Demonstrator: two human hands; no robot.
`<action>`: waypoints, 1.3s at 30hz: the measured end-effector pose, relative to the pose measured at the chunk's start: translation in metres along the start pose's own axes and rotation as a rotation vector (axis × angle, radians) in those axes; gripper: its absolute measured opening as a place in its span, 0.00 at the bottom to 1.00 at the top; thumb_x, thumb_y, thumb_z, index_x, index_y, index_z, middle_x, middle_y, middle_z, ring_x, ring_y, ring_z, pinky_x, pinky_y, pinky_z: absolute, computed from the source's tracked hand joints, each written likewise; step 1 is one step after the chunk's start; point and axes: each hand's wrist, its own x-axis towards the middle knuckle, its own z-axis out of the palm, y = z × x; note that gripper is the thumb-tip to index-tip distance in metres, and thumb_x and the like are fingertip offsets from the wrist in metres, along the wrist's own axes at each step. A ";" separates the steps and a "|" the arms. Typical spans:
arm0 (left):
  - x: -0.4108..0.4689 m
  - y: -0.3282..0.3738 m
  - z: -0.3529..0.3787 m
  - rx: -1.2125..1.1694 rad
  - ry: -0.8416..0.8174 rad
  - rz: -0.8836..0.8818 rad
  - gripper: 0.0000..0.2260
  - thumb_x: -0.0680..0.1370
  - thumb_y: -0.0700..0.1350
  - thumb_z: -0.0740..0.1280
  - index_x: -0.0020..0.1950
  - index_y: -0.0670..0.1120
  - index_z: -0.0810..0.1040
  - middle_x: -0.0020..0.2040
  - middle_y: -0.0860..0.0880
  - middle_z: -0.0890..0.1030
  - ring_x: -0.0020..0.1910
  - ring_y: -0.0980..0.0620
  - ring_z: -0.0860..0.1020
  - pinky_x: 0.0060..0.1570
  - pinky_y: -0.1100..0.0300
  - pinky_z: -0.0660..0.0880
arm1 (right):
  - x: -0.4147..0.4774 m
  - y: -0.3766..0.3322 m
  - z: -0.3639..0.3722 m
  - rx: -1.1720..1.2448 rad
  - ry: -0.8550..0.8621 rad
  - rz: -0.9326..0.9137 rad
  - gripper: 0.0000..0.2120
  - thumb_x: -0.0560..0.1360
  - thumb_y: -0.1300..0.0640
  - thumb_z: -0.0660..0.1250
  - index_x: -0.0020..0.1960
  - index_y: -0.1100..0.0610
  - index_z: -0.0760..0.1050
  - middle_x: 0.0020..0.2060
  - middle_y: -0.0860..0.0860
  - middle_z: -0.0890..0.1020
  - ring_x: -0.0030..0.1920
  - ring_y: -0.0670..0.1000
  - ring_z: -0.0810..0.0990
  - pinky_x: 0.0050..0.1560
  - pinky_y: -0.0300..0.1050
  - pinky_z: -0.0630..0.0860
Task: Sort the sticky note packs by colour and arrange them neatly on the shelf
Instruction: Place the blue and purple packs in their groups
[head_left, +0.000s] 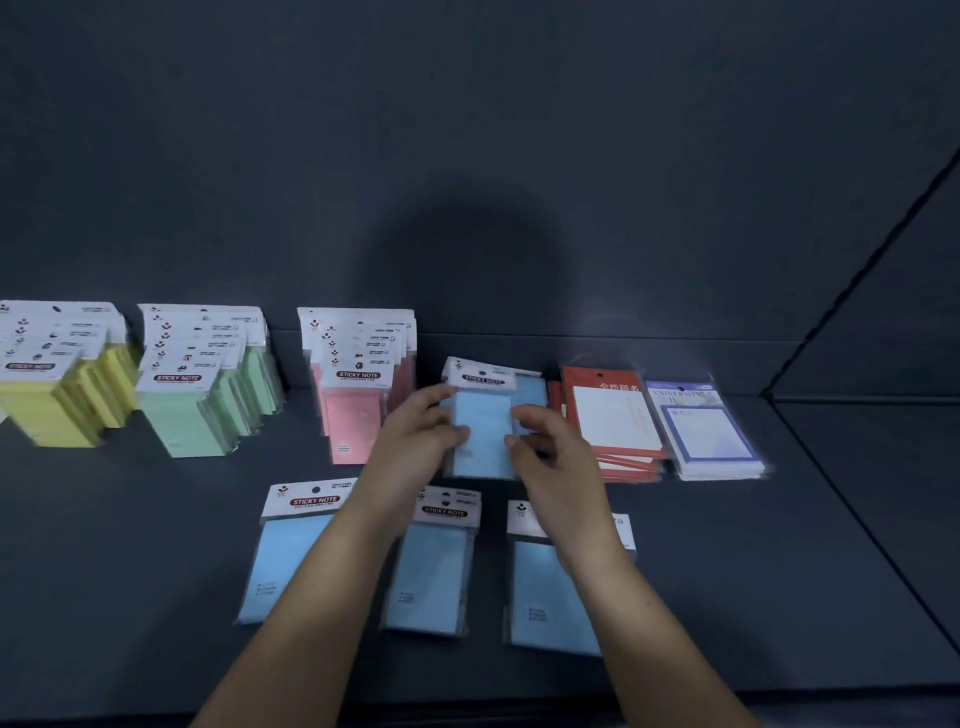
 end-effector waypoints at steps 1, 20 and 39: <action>-0.010 0.000 -0.006 0.001 -0.034 -0.010 0.18 0.75 0.29 0.62 0.62 0.45 0.73 0.49 0.46 0.82 0.45 0.49 0.79 0.45 0.57 0.75 | -0.004 -0.001 0.001 0.068 -0.024 -0.001 0.13 0.76 0.64 0.65 0.52 0.47 0.75 0.48 0.46 0.79 0.43 0.38 0.76 0.46 0.33 0.74; -0.062 -0.050 -0.040 0.732 0.154 0.184 0.15 0.74 0.40 0.69 0.57 0.51 0.70 0.45 0.55 0.69 0.42 0.56 0.72 0.43 0.64 0.70 | -0.043 0.022 0.025 -0.314 -0.193 0.027 0.13 0.74 0.57 0.68 0.57 0.51 0.73 0.44 0.46 0.73 0.41 0.41 0.71 0.42 0.26 0.66; 0.054 -0.018 0.024 0.263 0.270 0.152 0.11 0.74 0.36 0.68 0.56 0.41 0.72 0.44 0.50 0.72 0.44 0.54 0.73 0.41 0.66 0.69 | 0.021 0.014 0.026 -0.075 -0.067 0.235 0.30 0.74 0.60 0.61 0.74 0.55 0.56 0.72 0.55 0.63 0.68 0.52 0.68 0.69 0.50 0.66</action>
